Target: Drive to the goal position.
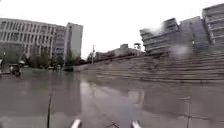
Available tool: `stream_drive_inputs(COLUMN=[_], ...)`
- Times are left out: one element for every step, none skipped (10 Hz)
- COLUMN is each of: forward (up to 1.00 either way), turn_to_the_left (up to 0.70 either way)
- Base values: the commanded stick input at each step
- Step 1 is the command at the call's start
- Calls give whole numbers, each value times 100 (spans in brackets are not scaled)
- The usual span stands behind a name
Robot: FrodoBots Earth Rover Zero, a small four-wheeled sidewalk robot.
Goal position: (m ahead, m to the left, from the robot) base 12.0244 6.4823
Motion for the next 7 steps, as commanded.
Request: stream_drive_inputs(forward=[70,70,70,70,70,70,70], turn_to_the_left=[0,0,0,0,0,3,35])
